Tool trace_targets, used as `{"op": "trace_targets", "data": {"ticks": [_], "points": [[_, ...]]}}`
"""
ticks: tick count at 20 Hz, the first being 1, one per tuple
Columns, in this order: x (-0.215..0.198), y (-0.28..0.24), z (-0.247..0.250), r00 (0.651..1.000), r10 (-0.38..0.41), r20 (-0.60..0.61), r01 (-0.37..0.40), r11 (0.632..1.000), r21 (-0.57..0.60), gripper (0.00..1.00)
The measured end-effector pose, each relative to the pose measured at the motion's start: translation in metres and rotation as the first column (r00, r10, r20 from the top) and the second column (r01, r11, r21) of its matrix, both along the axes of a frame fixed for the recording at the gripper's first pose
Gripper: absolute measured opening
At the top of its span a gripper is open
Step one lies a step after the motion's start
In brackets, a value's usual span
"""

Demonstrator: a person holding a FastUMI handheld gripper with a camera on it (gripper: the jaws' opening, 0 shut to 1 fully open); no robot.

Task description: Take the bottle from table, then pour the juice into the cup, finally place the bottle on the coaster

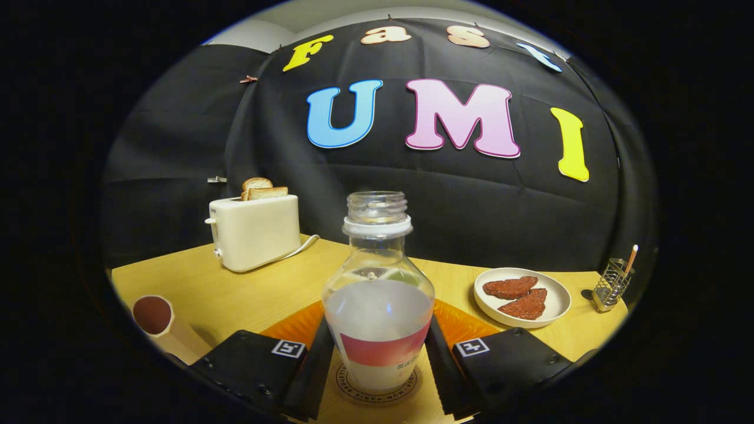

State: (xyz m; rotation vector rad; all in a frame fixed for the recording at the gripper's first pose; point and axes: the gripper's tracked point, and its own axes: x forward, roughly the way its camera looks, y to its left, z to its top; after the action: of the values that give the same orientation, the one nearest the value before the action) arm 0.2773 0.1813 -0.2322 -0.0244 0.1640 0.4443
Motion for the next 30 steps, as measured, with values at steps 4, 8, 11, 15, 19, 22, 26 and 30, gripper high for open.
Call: {"op": "trace_targets", "data": {"ticks": [4, 8, 11, 15, 19, 22, 26, 30], "points": [[-0.002, -0.003, -0.013, 0.998, 0.001, -0.062, 0.0, 1.0, 0.018, 0.79], [-0.005, -0.005, -0.014, 0.995, 0.004, -0.102, 0.0, 0.999, 0.04, 0.99], [-0.009, -0.008, -0.011, 0.995, 0.002, -0.098, -0.001, 1.0, 0.014, 0.99], [-0.021, -0.009, -0.002, 0.994, 0.005, -0.108, -0.004, 1.0, 0.001, 0.99], [-0.035, -0.014, 0.019, 0.996, 0.013, -0.084, -0.015, 1.0, -0.017, 0.99], [-0.05, -0.024, 0.04, 0.997, 0.007, -0.074, -0.009, 1.0, -0.017, 0.99], [-0.068, -0.061, 0.093, 0.998, -0.06, 0.003, 0.06, 0.998, -0.024, 0.98], [-0.081, -0.105, 0.156, 0.988, -0.126, 0.086, 0.128, 0.991, -0.027, 0.98]]}}
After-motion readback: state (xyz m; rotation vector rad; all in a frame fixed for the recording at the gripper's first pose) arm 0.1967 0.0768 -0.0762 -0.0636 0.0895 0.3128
